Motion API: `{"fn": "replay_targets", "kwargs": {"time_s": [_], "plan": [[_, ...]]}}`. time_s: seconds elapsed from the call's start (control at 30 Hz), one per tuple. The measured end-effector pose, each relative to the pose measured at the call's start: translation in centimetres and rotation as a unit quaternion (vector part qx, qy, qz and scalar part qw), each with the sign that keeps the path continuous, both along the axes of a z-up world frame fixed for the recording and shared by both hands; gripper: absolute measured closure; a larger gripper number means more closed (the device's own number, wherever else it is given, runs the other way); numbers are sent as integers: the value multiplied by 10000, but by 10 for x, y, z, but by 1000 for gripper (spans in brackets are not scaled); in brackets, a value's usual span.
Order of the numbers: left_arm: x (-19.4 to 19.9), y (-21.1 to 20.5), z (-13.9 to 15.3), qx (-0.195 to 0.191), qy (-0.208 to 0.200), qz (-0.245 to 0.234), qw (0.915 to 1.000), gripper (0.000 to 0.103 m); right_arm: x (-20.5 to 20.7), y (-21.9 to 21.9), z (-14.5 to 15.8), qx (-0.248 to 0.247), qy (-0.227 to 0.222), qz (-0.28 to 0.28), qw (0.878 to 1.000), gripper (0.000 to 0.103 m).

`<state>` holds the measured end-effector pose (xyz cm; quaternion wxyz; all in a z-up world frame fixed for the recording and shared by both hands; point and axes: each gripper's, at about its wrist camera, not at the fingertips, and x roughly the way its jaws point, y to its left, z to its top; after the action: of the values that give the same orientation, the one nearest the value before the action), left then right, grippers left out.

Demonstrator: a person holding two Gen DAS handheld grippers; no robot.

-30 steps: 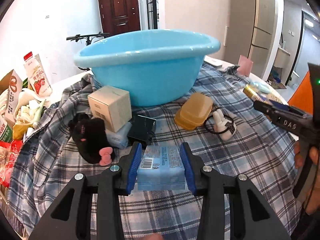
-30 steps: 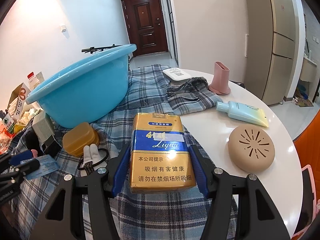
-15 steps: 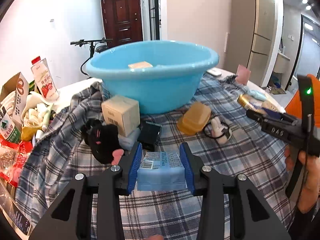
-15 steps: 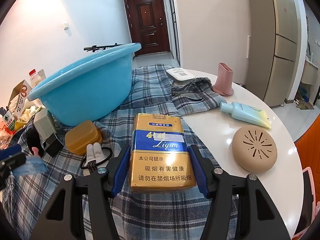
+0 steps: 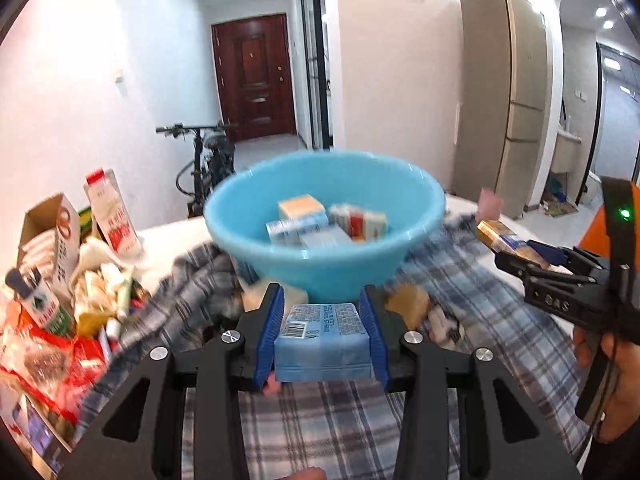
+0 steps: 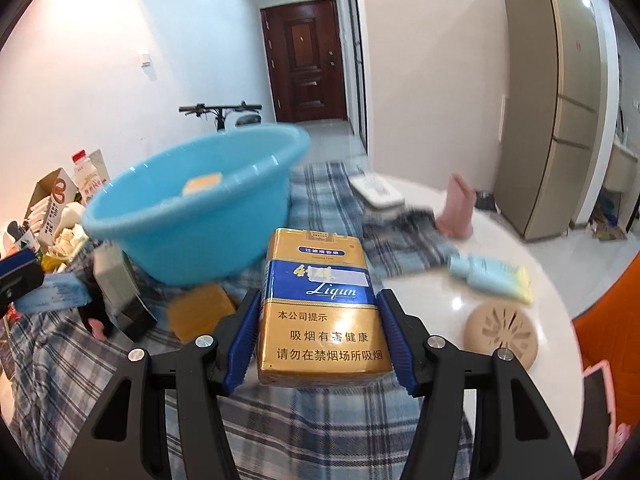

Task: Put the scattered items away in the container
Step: 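Carry the blue soap box toward the basin while the right gripper carries the gold pack, then open the left gripper over the basin to drop the blue soap box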

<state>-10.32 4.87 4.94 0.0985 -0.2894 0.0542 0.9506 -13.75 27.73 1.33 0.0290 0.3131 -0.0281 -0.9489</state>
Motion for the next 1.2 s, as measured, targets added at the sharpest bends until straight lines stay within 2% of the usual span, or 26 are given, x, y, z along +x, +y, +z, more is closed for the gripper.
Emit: {"fn": "replay_targets", "kwargs": {"time_s": [0.17, 0.33, 0.53, 1.0, 1.2], "plan": [[-16, -12, 19, 272, 127, 75, 9995, 65, -8, -27, 35, 252, 263, 154, 9992, 43], [-32, -17, 31, 223, 274, 294, 9989, 65, -24, -50, 59, 277, 384, 325, 9984, 43], [-51, -24, 43, 343, 367, 320, 9982, 65, -44, -75, 86, 360, 571, 487, 9965, 43], [-100, -35, 55, 296, 502, 618, 9964, 65, -104, -101, 91, 147, 527, 632, 9965, 43], [-113, -34, 47, 317, 473, 633, 9964, 65, -118, -112, 85, 387, 465, 652, 9960, 43]]}}
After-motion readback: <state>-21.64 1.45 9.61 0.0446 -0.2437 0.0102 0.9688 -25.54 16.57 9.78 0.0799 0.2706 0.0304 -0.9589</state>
